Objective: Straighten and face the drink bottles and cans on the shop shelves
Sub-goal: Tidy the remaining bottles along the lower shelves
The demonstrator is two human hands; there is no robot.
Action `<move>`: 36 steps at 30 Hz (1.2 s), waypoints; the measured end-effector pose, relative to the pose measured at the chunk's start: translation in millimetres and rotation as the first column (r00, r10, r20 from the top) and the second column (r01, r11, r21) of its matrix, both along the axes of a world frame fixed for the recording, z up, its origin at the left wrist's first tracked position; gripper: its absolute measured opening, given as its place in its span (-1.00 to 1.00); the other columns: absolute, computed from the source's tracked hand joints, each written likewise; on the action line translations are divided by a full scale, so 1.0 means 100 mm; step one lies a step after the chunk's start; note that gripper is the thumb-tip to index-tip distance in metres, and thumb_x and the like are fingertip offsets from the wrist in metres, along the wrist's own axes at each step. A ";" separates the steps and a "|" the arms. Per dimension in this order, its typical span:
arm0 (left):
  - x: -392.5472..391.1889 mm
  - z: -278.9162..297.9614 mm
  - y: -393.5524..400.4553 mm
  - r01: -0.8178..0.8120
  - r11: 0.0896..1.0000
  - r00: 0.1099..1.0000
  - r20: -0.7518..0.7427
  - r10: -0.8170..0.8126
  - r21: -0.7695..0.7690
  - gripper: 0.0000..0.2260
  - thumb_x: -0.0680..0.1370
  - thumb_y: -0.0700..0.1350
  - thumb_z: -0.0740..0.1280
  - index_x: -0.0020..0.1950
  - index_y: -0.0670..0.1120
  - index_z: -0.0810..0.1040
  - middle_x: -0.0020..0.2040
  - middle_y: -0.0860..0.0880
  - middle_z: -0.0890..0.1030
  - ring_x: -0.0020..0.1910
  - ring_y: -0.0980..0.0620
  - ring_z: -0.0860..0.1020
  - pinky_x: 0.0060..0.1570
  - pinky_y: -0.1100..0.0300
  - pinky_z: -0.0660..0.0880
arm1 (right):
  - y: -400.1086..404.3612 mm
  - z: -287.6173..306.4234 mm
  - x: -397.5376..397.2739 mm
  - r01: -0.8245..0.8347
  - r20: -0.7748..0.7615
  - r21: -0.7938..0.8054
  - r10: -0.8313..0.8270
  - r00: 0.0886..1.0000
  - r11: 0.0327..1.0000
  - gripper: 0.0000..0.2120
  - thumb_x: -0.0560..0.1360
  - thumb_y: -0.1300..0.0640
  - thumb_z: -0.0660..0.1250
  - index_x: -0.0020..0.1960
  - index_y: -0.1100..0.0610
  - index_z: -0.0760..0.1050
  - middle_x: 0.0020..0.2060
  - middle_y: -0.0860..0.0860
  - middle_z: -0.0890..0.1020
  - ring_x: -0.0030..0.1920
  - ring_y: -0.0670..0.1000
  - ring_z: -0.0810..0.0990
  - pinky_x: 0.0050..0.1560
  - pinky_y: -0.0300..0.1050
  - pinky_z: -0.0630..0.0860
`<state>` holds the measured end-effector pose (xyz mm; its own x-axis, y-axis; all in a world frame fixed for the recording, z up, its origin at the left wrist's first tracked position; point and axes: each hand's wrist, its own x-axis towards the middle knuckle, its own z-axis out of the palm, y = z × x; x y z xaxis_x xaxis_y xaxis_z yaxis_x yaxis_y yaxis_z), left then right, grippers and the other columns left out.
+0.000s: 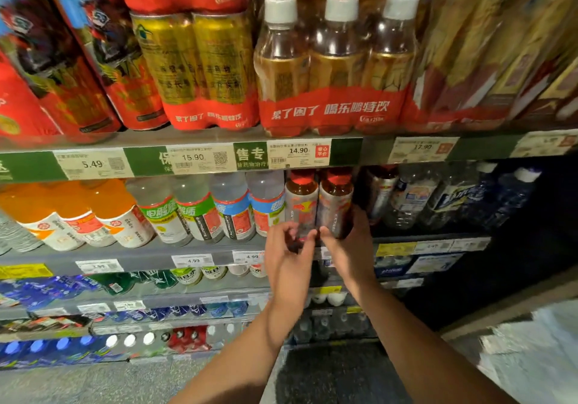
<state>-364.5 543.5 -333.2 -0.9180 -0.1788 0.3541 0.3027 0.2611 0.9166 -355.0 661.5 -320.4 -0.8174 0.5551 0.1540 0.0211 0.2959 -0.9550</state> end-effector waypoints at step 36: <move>0.08 0.17 1.90 -0.234 0.951 0.937 0.215 0.276 -0.202 -0.39 0.35 -0.07 0.55 0.35 -0.09 0.42 0.24 -0.02 0.53 0.20 0.04 0.52 0.15 0.26 0.42 | 1.55 -0.17 0.50 -0.033 -0.063 0.044 0.036 0.997 0.998 -0.72 0.57 0.17 0.37 0.26 0.14 0.46 0.14 0.00 0.61 0.13 -0.09 0.58 0.07 -0.46 0.44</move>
